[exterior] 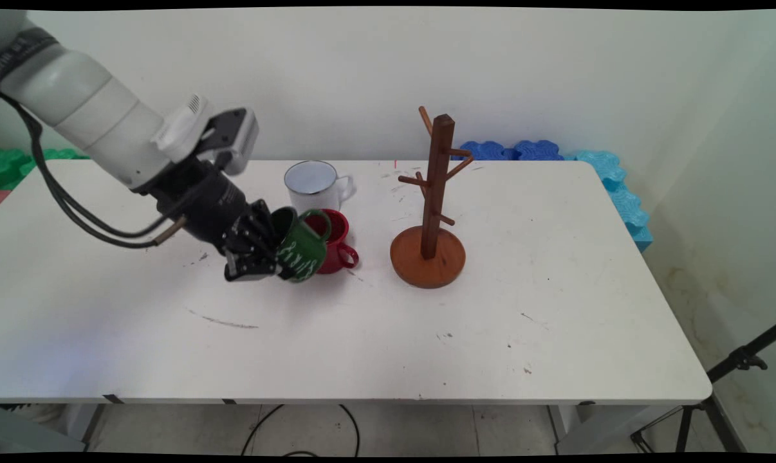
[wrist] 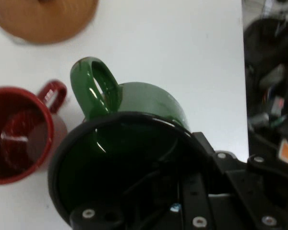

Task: Place the picked object on the table

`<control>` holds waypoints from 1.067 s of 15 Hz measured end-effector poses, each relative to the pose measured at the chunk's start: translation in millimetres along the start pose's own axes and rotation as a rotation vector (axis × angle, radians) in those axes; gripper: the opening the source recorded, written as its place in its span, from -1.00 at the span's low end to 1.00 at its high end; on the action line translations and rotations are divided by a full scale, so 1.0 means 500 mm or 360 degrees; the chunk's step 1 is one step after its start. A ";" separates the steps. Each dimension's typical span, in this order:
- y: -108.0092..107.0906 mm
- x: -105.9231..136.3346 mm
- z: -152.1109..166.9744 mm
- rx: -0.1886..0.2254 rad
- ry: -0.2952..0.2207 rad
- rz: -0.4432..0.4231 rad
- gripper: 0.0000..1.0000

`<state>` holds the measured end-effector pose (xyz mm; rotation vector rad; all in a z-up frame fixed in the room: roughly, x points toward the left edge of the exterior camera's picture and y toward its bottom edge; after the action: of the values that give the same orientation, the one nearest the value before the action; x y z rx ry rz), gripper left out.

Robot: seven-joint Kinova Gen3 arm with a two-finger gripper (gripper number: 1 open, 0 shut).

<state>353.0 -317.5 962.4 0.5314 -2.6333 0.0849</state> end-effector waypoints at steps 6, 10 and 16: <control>-0.005 0.016 0.075 -0.0005 -0.0239 0.0052 -1.00; -0.012 0.037 0.133 0.0004 -0.0335 0.0050 -1.00; -0.018 0.067 0.198 0.0014 -0.0430 0.0036 -1.00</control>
<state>287.3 -351.9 888.2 0.5500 -2.9034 0.0333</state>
